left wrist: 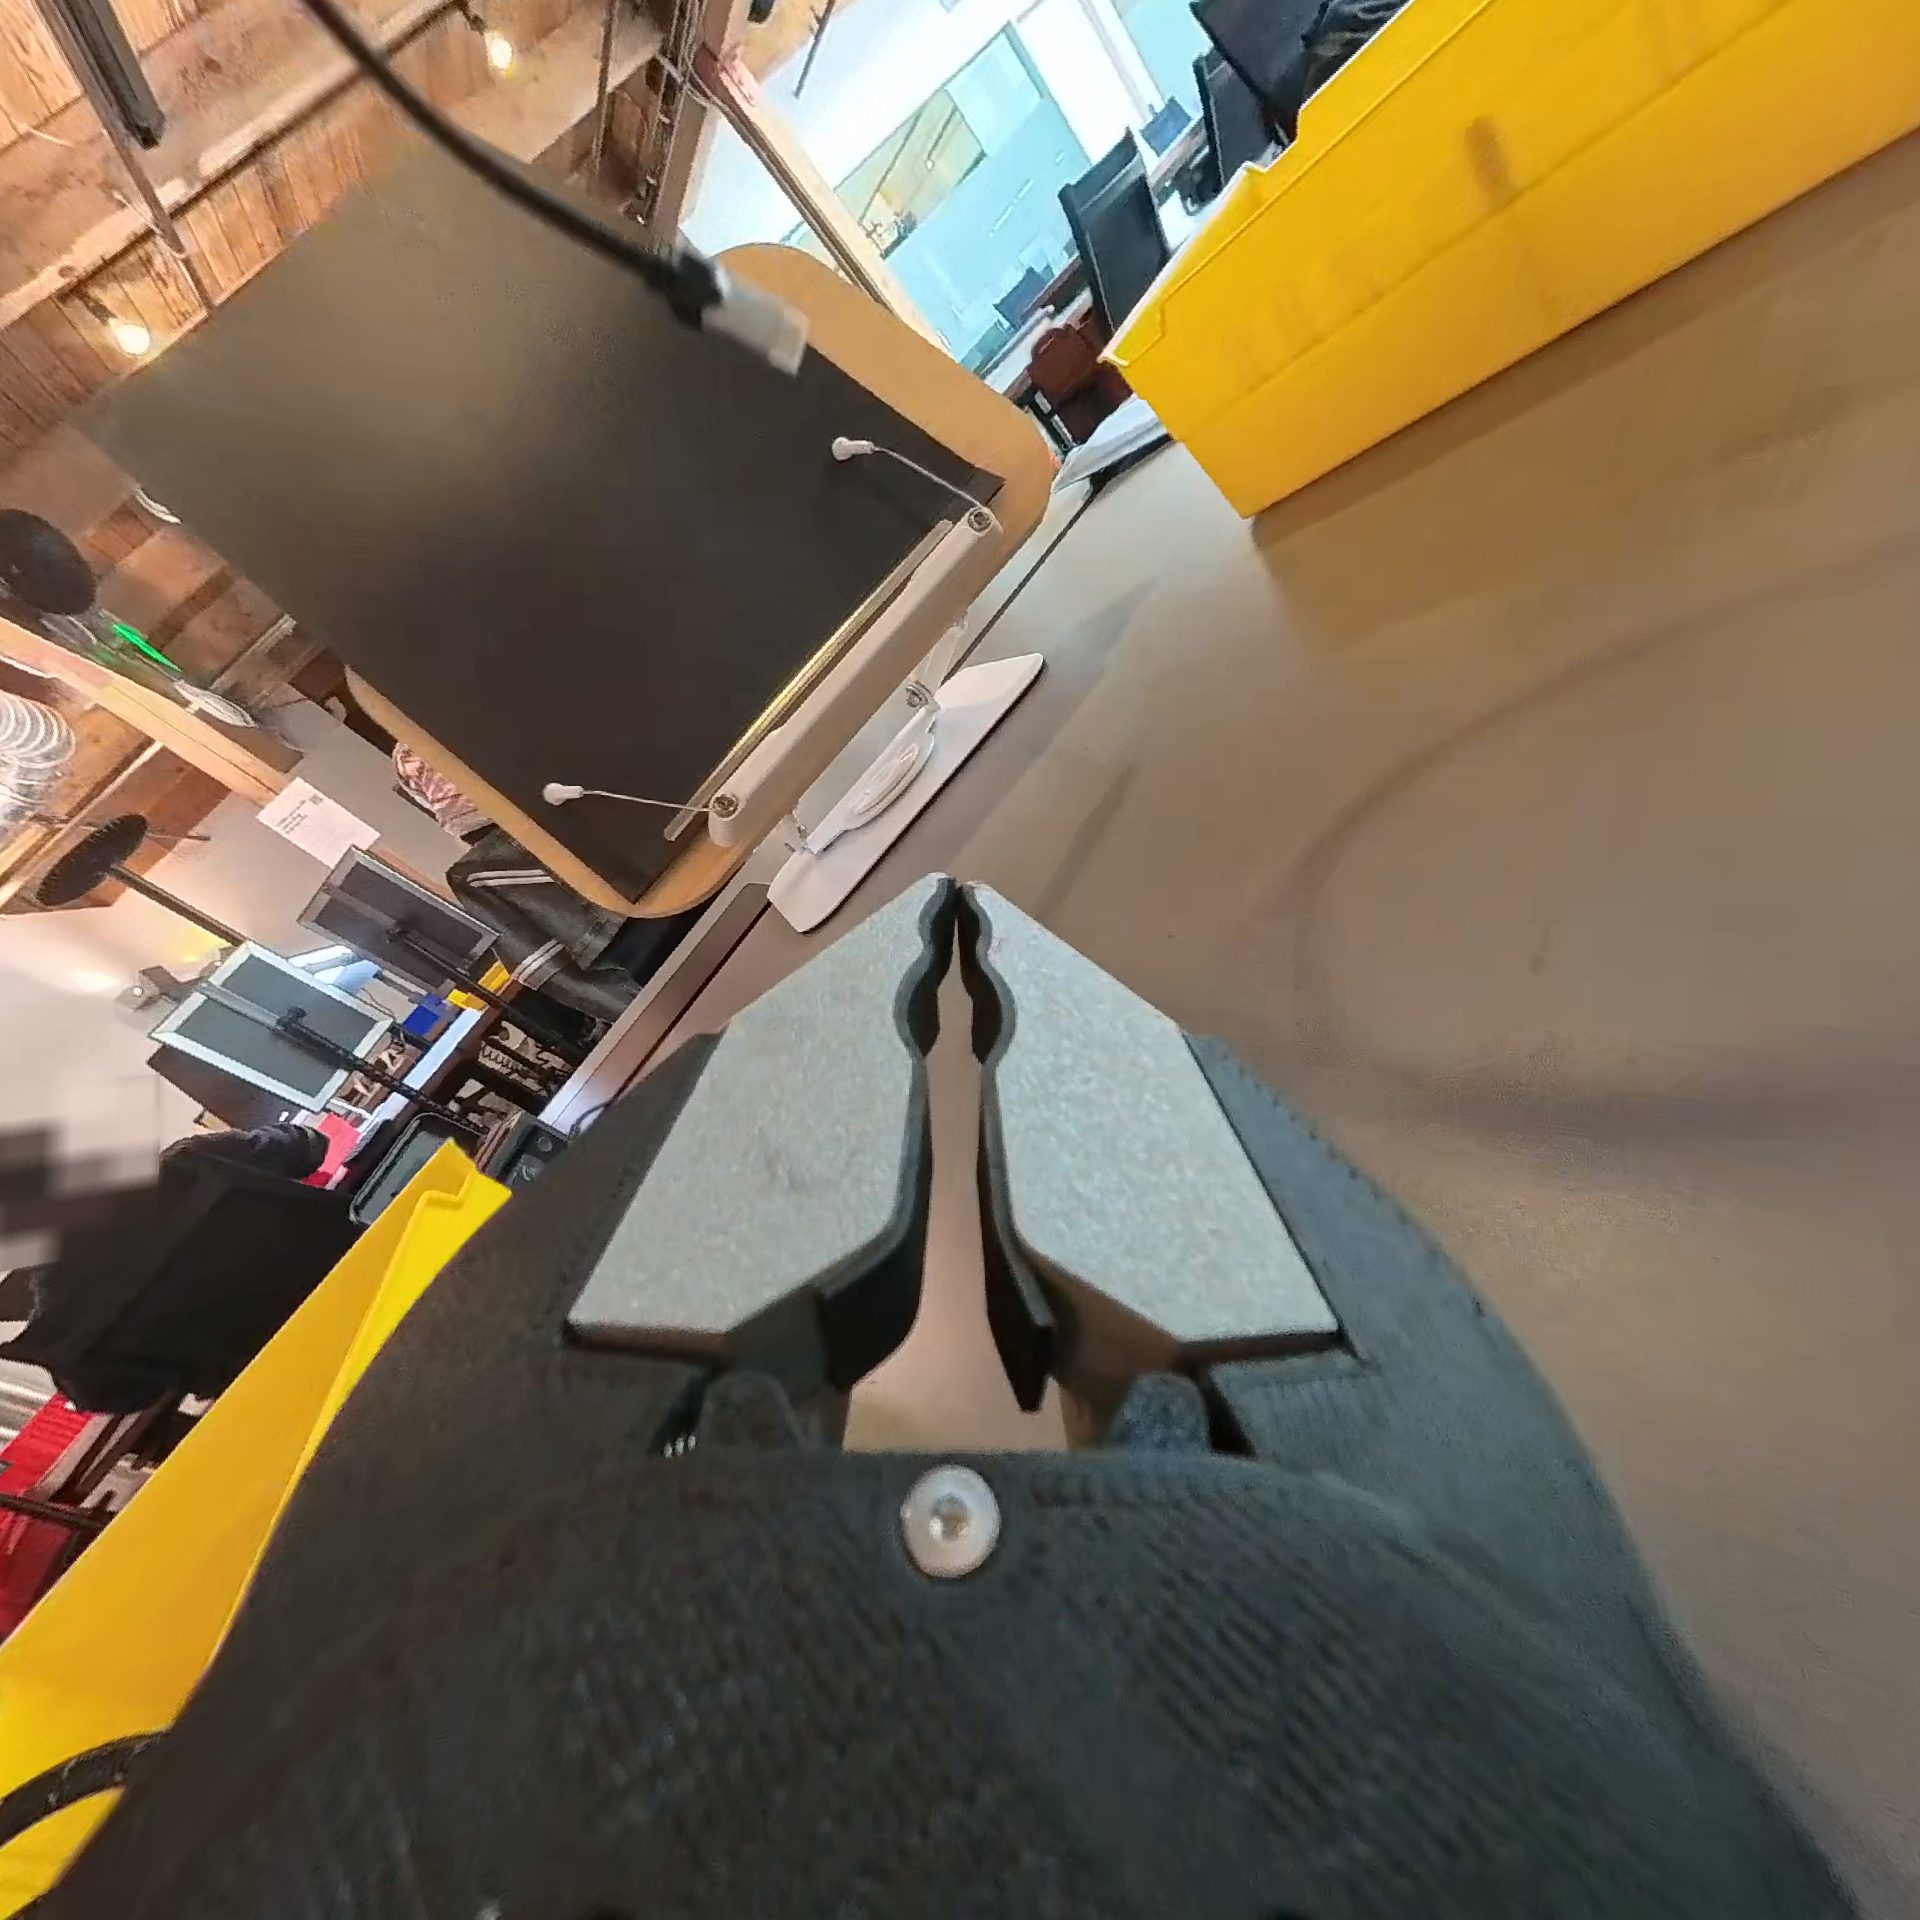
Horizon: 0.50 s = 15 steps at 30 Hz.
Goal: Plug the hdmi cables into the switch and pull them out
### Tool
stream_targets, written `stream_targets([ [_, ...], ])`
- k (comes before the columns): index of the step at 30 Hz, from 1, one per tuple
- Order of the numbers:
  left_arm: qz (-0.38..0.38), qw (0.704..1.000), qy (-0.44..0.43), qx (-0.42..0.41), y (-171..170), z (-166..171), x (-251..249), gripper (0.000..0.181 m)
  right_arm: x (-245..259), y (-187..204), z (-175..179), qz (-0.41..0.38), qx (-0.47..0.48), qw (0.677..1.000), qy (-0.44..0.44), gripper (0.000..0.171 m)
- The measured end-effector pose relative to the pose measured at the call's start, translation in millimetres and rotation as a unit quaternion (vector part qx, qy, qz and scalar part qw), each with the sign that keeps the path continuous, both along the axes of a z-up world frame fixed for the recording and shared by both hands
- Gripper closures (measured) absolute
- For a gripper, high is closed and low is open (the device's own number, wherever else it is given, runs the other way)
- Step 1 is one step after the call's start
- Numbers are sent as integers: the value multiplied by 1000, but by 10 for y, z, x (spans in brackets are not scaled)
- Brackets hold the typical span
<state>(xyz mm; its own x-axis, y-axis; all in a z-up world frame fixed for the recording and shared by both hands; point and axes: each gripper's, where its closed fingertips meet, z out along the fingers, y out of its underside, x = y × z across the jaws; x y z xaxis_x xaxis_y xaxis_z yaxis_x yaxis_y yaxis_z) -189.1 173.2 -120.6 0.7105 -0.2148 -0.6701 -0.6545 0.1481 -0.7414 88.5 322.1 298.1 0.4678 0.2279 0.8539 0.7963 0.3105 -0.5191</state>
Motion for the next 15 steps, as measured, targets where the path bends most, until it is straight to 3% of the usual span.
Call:
stream_targets([
  [7,7,1000,-2,11,-3,36,-20,181,714,44,196,-64,8,998,4,153],
  [11,5,1000,-3,10,-3,35,-15,181,760,138,-84,-61,-13,997,-51,153],
  [15,5,1000,-3,5,5,18,-15,181,668,386,-590,-46,-48,990,-127,153],
])
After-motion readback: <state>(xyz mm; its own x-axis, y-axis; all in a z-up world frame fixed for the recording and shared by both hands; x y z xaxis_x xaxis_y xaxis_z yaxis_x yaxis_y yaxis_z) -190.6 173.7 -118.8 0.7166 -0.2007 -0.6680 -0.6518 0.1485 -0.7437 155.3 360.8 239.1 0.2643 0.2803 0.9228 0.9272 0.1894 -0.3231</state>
